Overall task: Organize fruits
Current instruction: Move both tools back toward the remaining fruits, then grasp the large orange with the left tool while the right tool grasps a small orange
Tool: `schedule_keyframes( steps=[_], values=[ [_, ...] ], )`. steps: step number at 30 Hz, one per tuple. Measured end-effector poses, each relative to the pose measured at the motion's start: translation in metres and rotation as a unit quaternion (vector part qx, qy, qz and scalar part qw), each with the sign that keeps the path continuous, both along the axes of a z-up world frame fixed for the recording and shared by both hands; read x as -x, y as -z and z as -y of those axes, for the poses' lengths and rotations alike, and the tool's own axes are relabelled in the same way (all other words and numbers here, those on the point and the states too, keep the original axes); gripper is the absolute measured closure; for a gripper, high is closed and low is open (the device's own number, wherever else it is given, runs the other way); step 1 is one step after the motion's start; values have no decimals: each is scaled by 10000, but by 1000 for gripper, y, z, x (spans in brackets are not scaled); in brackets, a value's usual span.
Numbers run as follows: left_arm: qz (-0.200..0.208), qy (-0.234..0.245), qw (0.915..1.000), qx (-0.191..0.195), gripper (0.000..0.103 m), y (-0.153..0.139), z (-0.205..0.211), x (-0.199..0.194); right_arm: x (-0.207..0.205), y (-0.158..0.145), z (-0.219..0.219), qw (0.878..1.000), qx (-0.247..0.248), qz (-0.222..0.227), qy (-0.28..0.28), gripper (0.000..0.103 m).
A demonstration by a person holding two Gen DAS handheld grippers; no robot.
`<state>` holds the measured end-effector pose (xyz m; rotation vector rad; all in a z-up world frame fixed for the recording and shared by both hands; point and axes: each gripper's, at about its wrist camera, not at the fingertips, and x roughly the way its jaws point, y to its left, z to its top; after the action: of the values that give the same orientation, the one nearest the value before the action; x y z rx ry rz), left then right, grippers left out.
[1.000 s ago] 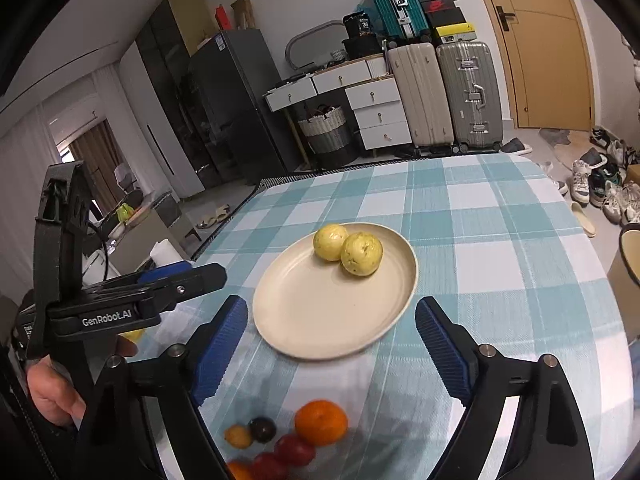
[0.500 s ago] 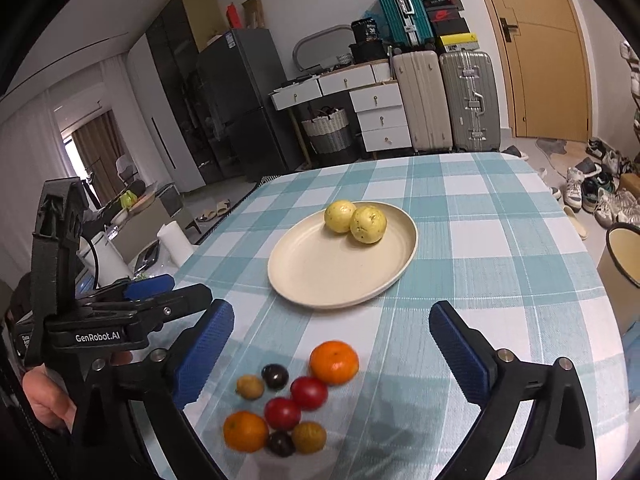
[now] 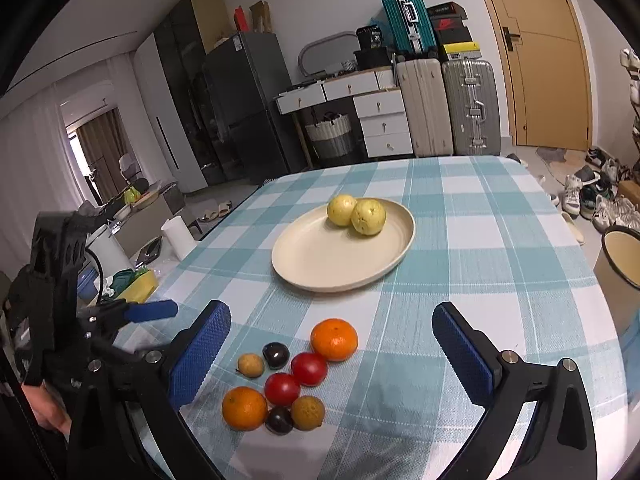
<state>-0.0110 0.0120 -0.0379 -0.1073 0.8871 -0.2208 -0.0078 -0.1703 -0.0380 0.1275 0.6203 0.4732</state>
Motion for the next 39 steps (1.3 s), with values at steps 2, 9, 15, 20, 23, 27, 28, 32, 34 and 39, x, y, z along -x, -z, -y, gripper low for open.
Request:
schedule_keyframes(
  steps=[2,9,15,20,23,27,28,32,34,39],
  values=[
    [-92,79,9999,64,1,6,1,2,0,1,1,10000,23,-13,8,0],
    [-500,420,9979,25,1,32,17,8,1,11,-4,9996,140,-150,-174,0],
    [-640,463,9968,-88,1,45,22,6,2,18,-5,9992,255,-249,-198,0],
    [-638,669,9957,24,3,48,25,7,2,21,-2,9991,242,-295,-180,0],
    [-584,739,9955,43,10,47,26,9,2,22,-3,9990,250,-311,-193,0],
    [-648,840,9943,-55,29,47,29,8,3,23,-3,9989,270,-311,-204,0],
    [-694,878,9937,-76,34,48,30,8,2,23,-2,9989,263,-319,-201,0],
    [-644,1005,9928,54,50,45,31,11,1,25,0,9988,236,-387,-168,0],
    [-673,1137,9911,158,59,46,32,11,1,27,1,9988,220,-411,-154,0],
    [-752,1206,9885,519,68,49,28,10,2,29,2,9986,201,-470,-148,0]
  ],
)
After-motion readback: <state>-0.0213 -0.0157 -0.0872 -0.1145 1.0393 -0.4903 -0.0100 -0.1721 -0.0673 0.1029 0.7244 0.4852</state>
